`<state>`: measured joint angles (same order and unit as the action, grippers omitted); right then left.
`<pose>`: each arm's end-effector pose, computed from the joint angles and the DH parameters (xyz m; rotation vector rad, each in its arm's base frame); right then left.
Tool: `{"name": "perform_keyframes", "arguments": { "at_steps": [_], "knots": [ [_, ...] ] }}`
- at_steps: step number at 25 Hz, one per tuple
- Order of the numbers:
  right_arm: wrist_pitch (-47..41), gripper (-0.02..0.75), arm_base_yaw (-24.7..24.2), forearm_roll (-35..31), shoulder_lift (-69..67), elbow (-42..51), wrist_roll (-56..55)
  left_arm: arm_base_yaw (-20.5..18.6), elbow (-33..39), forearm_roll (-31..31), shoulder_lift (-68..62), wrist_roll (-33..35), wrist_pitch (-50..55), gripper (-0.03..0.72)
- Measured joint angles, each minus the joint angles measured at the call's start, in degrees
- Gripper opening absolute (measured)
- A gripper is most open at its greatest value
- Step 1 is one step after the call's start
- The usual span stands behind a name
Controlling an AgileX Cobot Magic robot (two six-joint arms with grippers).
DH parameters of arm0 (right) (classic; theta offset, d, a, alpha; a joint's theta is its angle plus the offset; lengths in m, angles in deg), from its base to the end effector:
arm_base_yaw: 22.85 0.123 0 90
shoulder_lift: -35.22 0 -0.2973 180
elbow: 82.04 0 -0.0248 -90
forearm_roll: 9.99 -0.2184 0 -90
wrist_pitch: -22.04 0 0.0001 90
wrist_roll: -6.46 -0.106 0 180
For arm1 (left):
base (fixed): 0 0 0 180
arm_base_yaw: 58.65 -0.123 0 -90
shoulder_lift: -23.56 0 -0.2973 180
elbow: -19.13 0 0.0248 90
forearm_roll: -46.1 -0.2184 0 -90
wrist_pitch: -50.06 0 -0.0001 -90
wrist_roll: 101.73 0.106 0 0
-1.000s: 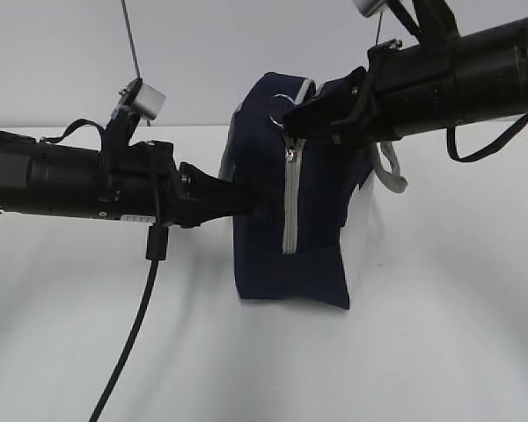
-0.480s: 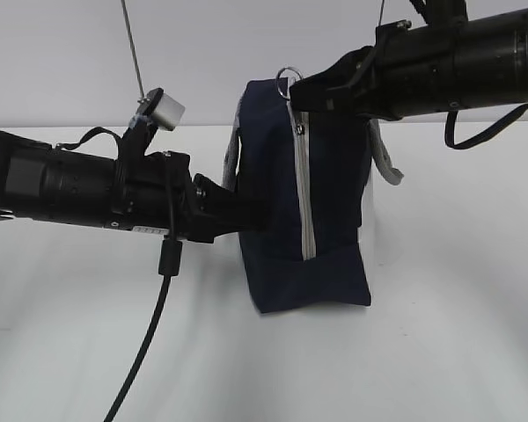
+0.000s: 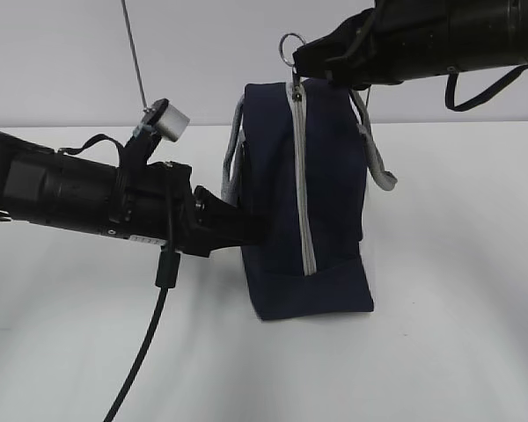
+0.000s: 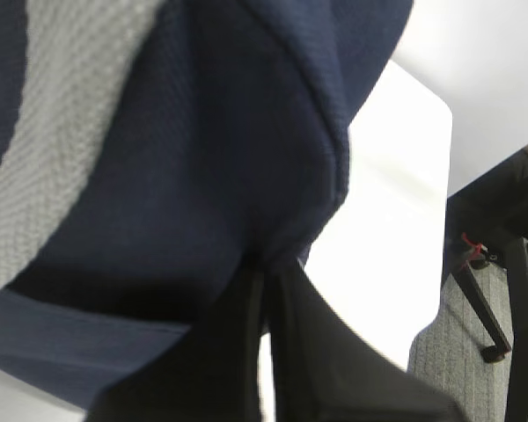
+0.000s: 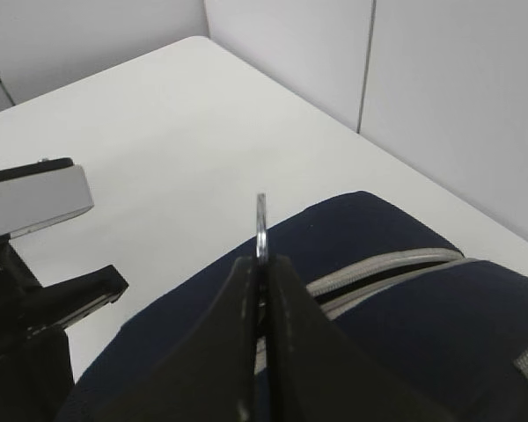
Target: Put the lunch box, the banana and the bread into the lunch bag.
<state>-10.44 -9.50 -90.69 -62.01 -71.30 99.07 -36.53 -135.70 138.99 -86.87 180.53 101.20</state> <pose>0.3129 0.1321 0.3378 -0.7989 1.7900 0.5499 0.2689 -0.1983 0.2184 1.0046 1.9813 -1.1510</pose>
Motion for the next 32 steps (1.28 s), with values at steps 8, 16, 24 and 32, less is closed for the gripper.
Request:
{"name": "perform_keyframes", "arguments": {
  "at_steps": [8, 16, 24, 32],
  "knots": [
    [-18.55, 0.000, -6.33, 9.34, -6.03, -8.33, 0.00, 0.06, 0.00, -2.27, 0.00, -1.27, 0.59, -0.001],
    [-30.97, 0.000, -8.82, 13.31, -14.02, -18.49, 0.11, 0.06, 0.00, -3.30, 0.00, -1.41, 1.48, -0.001],
    [-29.74, 0.000, -8.82, 14.07, -16.80, -23.49, 0.00, 0.06, 0.00, -6.59, 0.00, -4.77, 2.78, -0.001],
    [-27.30, 0.000, -8.82, 13.87, -19.36, -24.64, 0.00, 0.06, 0.00, -9.39, 0.00, -7.15, 4.98, -0.002]
  ]
}}
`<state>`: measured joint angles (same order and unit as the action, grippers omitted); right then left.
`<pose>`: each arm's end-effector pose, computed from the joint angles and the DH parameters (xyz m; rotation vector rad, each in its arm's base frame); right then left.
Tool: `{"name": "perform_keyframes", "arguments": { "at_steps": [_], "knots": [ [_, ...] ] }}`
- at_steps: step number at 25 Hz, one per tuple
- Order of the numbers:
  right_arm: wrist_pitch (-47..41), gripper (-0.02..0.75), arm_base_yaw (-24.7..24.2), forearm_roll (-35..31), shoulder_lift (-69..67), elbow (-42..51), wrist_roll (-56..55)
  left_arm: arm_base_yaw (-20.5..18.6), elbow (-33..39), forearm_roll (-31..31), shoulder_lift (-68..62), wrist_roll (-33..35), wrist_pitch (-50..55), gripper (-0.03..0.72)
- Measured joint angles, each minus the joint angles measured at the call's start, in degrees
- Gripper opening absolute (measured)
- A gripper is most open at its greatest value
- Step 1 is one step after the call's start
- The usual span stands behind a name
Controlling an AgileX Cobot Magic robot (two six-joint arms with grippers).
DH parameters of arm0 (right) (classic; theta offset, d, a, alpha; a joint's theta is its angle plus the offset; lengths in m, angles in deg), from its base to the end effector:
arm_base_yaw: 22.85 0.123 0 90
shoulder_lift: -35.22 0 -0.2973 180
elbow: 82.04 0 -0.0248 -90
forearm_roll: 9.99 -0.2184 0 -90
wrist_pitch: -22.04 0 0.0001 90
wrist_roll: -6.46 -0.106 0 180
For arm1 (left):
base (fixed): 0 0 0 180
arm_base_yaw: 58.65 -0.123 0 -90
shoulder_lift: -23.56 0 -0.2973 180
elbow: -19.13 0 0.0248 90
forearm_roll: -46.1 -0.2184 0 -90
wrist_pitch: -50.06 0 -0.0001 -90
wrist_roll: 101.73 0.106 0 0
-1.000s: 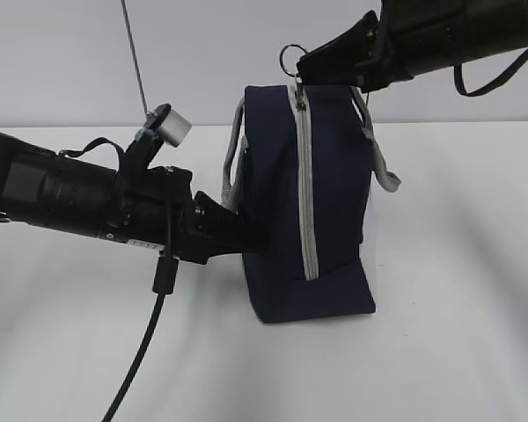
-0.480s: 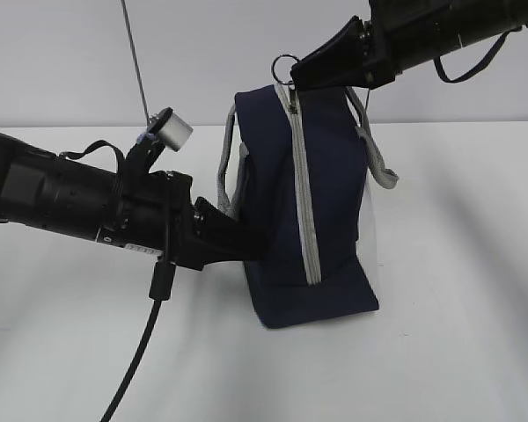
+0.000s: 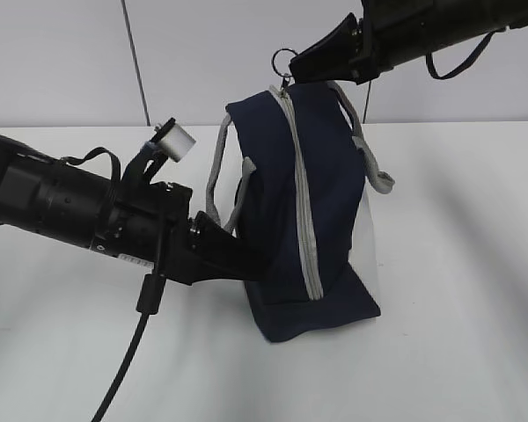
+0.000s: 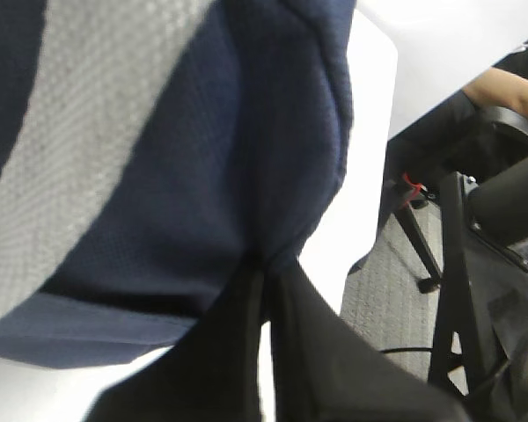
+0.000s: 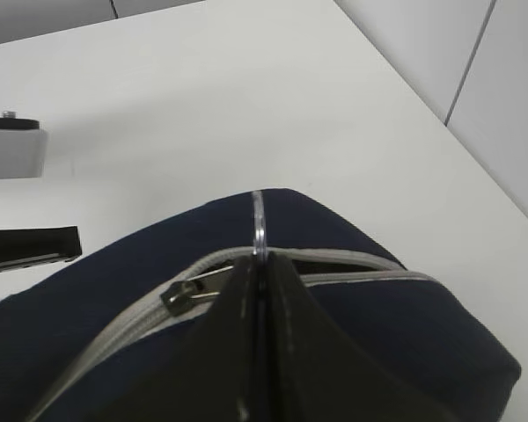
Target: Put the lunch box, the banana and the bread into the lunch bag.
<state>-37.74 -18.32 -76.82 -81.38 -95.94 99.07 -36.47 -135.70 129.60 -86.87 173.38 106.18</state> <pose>0.3878 0.1152 0.3181 -1.2010 1.7250 0.6932 0.2526 -0.1975 0.2138 1.1265 2.0486 -1.2489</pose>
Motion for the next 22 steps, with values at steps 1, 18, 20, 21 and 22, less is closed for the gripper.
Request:
{"name": "perform_keyframes", "arguments": {
  "at_steps": [1, 18, 20, 21, 22],
  "knots": [
    [0.10, 0.000, 0.00, 0.00, -0.64, -0.58, 0.00, 0.00, 0.00, -0.52, 0.00, -0.52, 0.30, -0.001],
    [-0.80, 0.000, -2.46, -0.11, -12.59, -14.08, -0.08, 0.97, -0.05, -6.48, 0.95, -6.24, 2.88, -0.001],
    [-1.19, 0.000, -3.17, -0.11, -13.97, -15.51, -0.12, 1.29, -0.05, -7.47, 1.12, -7.23, 2.88, -0.001],
    [-1.57, 0.000, -3.42, -0.11, -14.70, -16.50, -0.38, 1.46, -0.05, -7.73, 1.18, -7.61, 2.88, -0.001],
    [-2.07, 0.000, -3.53, -0.11, -15.48, -17.52, -0.68, 1.63, -0.05, -7.89, 1.18, -7.91, 2.88, -0.001]
  ]
}}
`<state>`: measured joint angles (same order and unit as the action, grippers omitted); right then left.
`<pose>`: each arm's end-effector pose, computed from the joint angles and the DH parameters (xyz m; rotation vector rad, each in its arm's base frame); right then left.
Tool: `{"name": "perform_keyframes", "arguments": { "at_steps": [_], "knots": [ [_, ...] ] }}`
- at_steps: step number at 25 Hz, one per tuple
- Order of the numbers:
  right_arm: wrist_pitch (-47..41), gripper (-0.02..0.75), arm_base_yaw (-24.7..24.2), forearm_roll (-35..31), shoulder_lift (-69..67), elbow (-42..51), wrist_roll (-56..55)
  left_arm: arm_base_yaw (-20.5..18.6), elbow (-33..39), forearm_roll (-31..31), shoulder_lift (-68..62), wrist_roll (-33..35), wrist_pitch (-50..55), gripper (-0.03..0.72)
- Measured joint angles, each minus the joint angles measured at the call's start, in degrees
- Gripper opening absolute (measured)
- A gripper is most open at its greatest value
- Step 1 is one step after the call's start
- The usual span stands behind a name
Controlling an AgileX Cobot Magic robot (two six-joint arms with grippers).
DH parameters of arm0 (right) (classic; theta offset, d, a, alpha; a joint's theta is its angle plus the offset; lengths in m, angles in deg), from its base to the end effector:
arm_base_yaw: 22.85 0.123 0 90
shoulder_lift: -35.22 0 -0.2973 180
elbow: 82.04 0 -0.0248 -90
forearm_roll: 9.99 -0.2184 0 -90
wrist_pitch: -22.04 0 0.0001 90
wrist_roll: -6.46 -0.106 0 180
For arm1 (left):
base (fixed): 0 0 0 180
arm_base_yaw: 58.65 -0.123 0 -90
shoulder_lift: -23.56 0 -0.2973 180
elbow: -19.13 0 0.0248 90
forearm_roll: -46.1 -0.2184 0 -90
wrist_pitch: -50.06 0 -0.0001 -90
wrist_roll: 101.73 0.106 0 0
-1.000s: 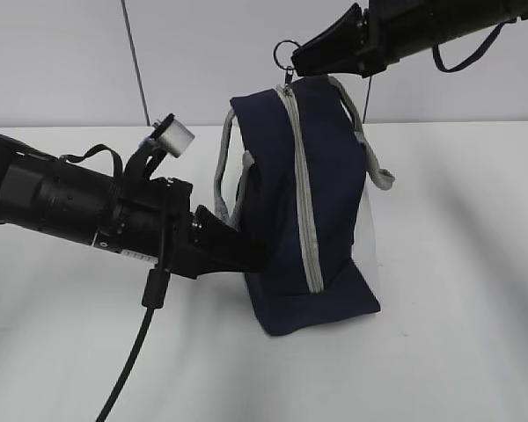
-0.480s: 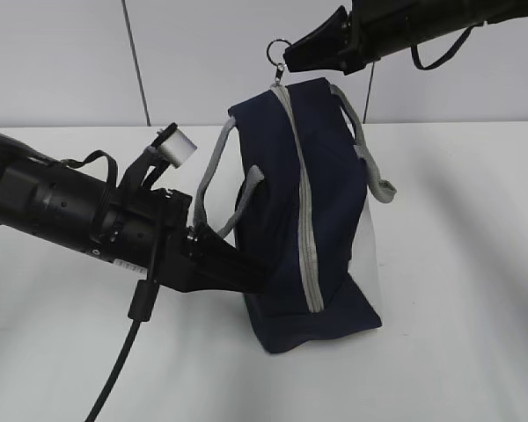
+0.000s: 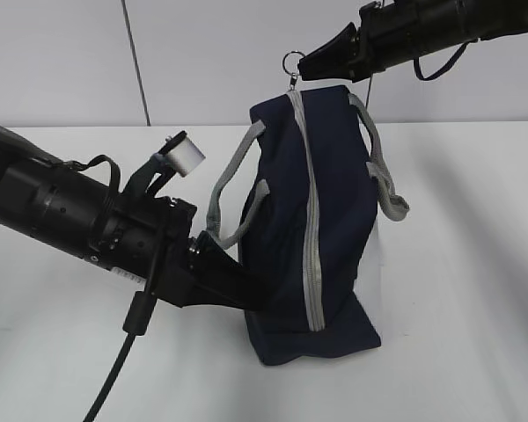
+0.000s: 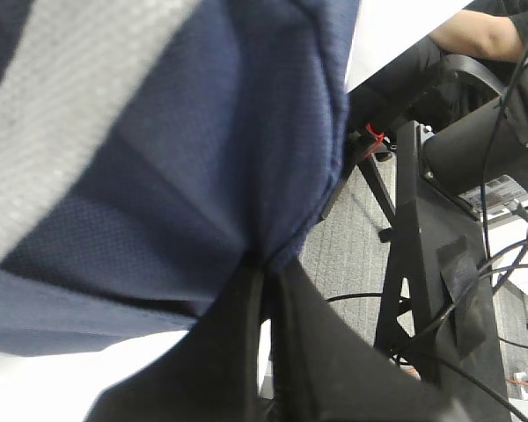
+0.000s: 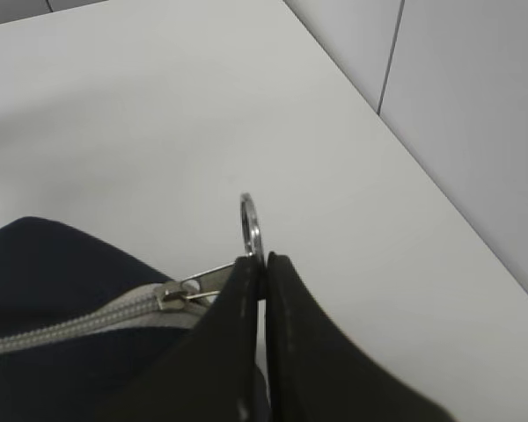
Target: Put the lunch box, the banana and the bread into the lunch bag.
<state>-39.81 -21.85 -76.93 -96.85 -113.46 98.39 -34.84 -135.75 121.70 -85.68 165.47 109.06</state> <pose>0.4591 0.0941 0.2825 -1.1607 1.7249 0.6754 0.2340 -0.1995 0.2145 1.2304 2.1323 -1.3051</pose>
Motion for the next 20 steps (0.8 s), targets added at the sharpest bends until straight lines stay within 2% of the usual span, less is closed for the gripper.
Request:
{"name": "perform_keyframes", "arguments": {
  "at_steps": [11, 13, 14, 16, 18, 19, 20],
  "knots": [
    [-1.15, 0.000, -0.64, -0.45, -3.91, -2.14, -1.42, 0.49, -0.05, 0.44, 0.03, -1.96, 1.47, 0.001],
    [-1.62, 0.000, -0.74, -0.48, -3.91, -2.42, -1.52, -0.06, -0.05, 1.87, 0.03, -3.44, 1.94, 0.041],
    [-1.73, 0.000, -0.74, -0.60, -3.91, -2.42, -1.52, -0.65, -0.05, 2.67, 0.03, -4.17, 2.31, 0.093],
    [-2.12, 0.000, -0.86, -0.60, -3.91, -2.42, -1.66, -2.16, 0.00, 4.37, 0.10, -7.30, 2.46, 0.248],
    [-2.39, 0.000, -1.00, -0.72, -3.91, -2.50, -1.66, -4.48, 0.00, 6.15, 0.17, -11.09, 2.35, 0.431],
    [-2.55, 0.000, -1.00, -0.72, -3.91, -2.50, -1.66, -5.54, 0.00, 6.59, 0.31, -12.83, 2.35, 0.495],
    [-2.84, 0.000, -1.00, -0.72, -3.91, -2.50, -1.66, -6.71, 0.00, 7.06, 0.43, -14.28, 2.47, 0.527]
  ]
}}
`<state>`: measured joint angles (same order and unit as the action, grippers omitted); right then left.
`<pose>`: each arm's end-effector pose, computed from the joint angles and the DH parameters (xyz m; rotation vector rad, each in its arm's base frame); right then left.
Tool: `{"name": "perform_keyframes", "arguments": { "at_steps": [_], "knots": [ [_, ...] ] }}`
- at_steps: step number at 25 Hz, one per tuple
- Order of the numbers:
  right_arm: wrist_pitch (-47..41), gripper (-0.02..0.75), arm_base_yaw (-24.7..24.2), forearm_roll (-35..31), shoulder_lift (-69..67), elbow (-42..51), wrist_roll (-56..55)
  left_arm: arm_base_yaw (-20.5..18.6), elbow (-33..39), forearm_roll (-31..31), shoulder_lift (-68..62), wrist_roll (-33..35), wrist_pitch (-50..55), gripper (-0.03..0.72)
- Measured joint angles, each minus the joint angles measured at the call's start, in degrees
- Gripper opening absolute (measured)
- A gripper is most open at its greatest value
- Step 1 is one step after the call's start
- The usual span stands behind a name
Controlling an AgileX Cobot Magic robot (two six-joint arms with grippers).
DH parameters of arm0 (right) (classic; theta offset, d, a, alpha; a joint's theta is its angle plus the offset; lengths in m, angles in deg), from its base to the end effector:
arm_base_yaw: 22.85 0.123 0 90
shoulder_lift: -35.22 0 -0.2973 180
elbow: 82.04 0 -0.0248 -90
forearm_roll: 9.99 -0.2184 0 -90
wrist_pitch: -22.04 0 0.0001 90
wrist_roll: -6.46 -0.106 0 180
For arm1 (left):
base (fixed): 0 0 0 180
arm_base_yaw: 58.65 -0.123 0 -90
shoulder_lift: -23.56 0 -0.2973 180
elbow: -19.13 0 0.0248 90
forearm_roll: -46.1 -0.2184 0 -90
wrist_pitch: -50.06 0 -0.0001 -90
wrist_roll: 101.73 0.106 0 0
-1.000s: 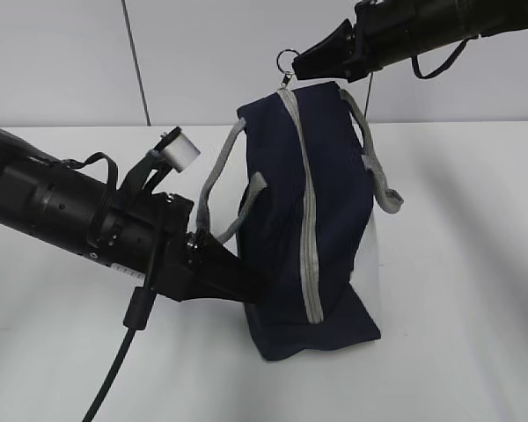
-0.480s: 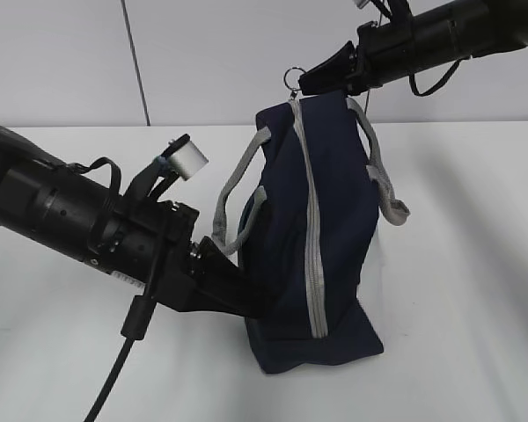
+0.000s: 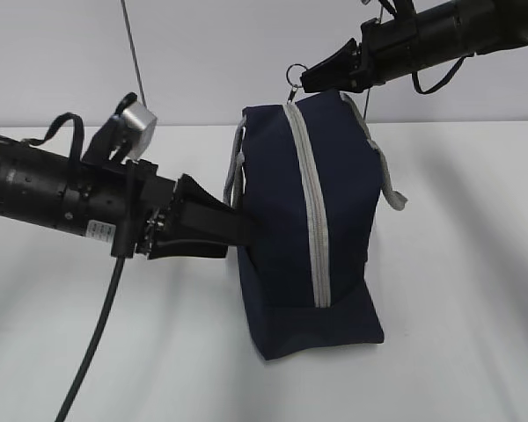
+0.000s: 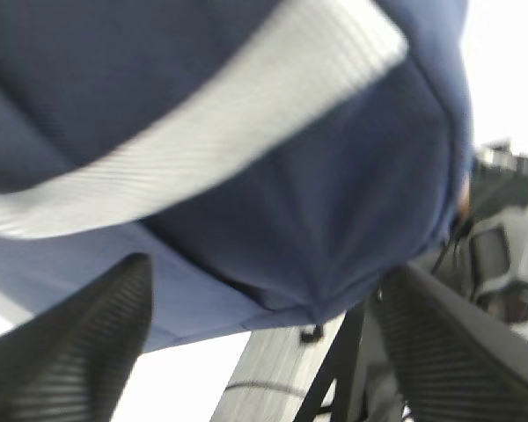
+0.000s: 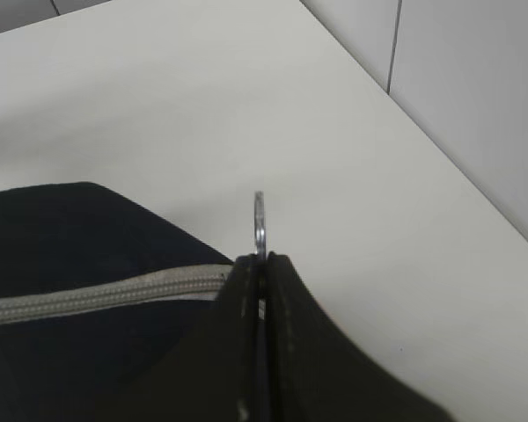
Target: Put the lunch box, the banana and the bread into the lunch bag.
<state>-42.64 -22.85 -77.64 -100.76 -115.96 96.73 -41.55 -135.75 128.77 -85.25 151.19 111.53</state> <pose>0.4692 0.0887 0.2631 -1.1394 1.7587 0.7546 0.2581 -0.1761 0.2271 0.7148 2.2911 -1.4792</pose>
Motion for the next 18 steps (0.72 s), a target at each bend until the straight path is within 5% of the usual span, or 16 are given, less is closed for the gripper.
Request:
{"name": "perform_keyframes", "arguments": {
  "at_steps": [8, 18],
  "knots": [
    [-1.13, 0.000, 0.00, 0.93, 0.00, 0.00, 0.00, -6.25, -0.92, 2.75, 5.59, -9.32, 0.08, 0.518],
    [-1.60, 0.000, 0.02, 1.12, 0.00, 0.00, 0.00, -6.73, -12.40, 0.57, 5.25, -24.05, -11.80, 0.508]
  ]
}}
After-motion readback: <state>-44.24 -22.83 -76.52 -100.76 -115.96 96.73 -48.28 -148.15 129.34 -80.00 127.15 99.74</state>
